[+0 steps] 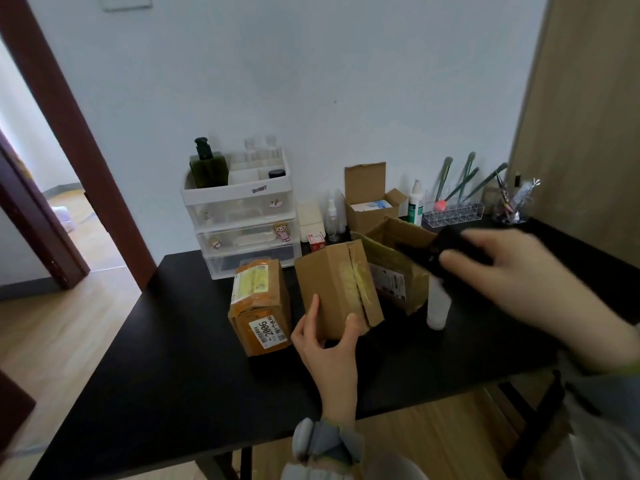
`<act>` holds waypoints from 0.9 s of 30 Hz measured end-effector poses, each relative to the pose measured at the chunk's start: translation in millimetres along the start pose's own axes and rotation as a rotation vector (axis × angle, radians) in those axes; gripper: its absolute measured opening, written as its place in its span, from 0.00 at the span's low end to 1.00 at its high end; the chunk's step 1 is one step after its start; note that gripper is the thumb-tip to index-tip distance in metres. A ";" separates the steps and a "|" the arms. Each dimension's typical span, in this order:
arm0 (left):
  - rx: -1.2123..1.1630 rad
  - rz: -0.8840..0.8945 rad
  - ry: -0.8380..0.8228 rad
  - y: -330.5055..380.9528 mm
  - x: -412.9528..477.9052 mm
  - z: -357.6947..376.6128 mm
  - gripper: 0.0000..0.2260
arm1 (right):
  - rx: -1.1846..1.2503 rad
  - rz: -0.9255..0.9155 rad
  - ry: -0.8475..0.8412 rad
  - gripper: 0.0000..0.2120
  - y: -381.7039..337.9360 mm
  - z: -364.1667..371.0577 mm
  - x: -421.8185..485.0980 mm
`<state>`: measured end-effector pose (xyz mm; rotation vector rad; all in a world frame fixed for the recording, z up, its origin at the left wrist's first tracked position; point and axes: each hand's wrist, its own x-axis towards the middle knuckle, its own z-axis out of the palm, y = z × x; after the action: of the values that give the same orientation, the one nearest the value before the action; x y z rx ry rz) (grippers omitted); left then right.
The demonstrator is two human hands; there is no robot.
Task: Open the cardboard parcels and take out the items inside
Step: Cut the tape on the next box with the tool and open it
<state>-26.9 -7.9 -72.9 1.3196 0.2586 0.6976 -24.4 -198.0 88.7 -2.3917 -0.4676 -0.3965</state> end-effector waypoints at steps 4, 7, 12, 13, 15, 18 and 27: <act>-0.002 -0.002 0.002 -1.4 -0.7 -0.5 0.25 | 0.022 0.329 0.283 0.16 71.7 -1.8 19.5; 0.005 -0.023 0.002 -2.4 -1.3 -1.7 0.25 | -0.075 0.608 0.141 0.25 125.0 24.9 18.9; 0.015 -0.031 0.012 -1.8 -0.2 -0.6 0.25 | -0.126 0.794 0.007 0.25 158.4 58.6 0.9; 0.013 -0.032 0.012 -1.4 -0.6 -0.4 0.25 | -0.142 0.810 0.012 0.26 159.6 60.8 -0.6; 0.013 -0.029 0.018 -0.9 -0.9 -0.1 0.24 | -0.201 0.813 0.025 0.27 161.0 63.4 -1.4; 0.017 -0.021 0.028 0.1 -0.8 -0.1 0.24 | -0.284 0.769 0.031 0.26 159.9 60.8 0.2; 0.037 -0.028 0.005 4.5 -1.6 2.5 0.25 | 0.098 -0.199 0.394 0.13 23.2 66.2 -14.3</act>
<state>-28.3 -10.4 -68.3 1.3471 0.2940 0.6754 -16.7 -174.4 21.5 -2.1079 -0.5280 -0.8916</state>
